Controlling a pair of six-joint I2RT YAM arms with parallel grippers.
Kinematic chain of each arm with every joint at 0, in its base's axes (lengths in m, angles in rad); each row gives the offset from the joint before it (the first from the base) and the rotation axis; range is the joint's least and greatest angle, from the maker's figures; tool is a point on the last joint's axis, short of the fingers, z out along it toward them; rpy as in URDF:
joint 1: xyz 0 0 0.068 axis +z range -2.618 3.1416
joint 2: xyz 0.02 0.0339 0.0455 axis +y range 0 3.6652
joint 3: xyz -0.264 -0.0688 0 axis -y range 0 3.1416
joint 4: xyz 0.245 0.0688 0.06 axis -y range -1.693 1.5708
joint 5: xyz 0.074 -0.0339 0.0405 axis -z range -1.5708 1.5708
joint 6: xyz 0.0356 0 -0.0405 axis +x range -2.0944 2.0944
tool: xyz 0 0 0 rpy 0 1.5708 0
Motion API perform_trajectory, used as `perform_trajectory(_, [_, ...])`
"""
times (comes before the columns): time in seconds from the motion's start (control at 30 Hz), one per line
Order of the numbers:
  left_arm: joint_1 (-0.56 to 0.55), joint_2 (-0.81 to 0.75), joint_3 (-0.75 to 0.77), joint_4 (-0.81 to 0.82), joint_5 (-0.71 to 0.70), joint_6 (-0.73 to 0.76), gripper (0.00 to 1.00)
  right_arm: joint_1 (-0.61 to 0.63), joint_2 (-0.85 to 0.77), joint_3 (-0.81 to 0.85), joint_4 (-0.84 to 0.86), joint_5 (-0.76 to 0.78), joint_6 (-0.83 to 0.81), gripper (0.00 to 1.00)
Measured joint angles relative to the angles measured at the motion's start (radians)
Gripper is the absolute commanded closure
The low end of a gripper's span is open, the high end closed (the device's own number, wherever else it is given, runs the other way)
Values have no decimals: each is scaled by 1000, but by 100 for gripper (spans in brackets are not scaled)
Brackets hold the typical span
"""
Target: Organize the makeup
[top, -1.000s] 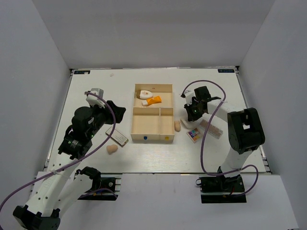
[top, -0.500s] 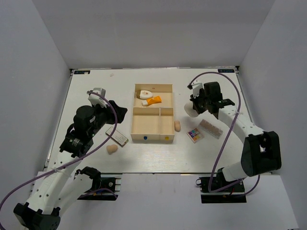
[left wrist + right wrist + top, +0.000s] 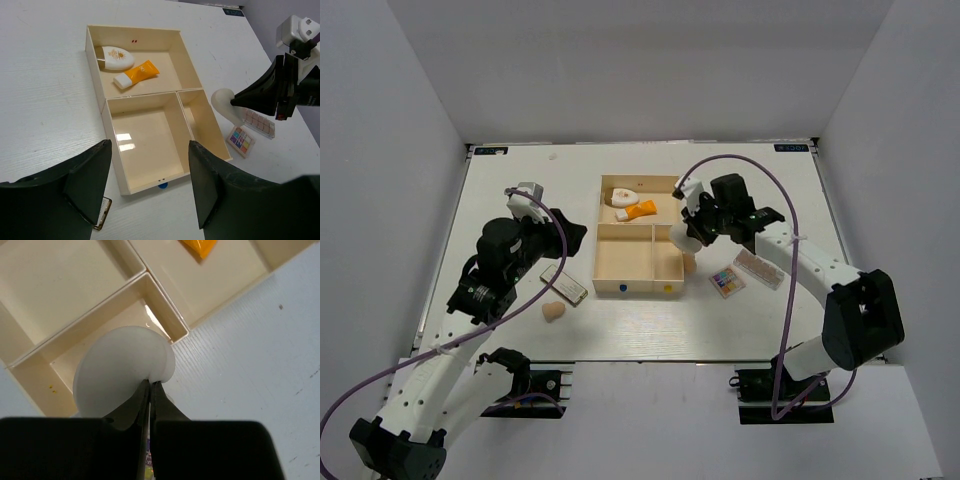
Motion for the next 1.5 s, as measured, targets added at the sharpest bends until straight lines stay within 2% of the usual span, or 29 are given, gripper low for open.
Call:
perform_trajectory(0.4, [1, 7, -1, 3, 2, 0, 27, 122, 84, 40, -2, 92, -47, 100])
perform_trajectory(0.57, [1, 8, -1, 3, 4, 0, 27, 145, 120, 41, -2, 148, -55, 75])
perform_trajectory(0.67, [1, 8, -1, 3, 6, 0, 27, 150, 126, 41, -1, 169, -59, 65])
perform_trajectory(0.87, [1, 10, -1, 3, 8, 0, 27, 156, 127, 41, 0, 195, -63, 49])
perform_trajectory(1.0, [1, 11, -1, 3, 8, 0, 27, 159, 127, 41, 0, 196, -64, 44])
perform_trajectory(1.13, [1, 12, -1, 3, 8, 0, 27, 159, 110, 41, -1, 190, -60, 42])
perform_trajectory(1.27, [1, 24, -1, 3, 3, 0, 27, 154, 27, 34, 19, 205, -36, 40])
perform_trajectory(1.5, [1, 85, -1, -13, -58, -14, 27, 84, -42, -14, 77, 250, 51, 58])
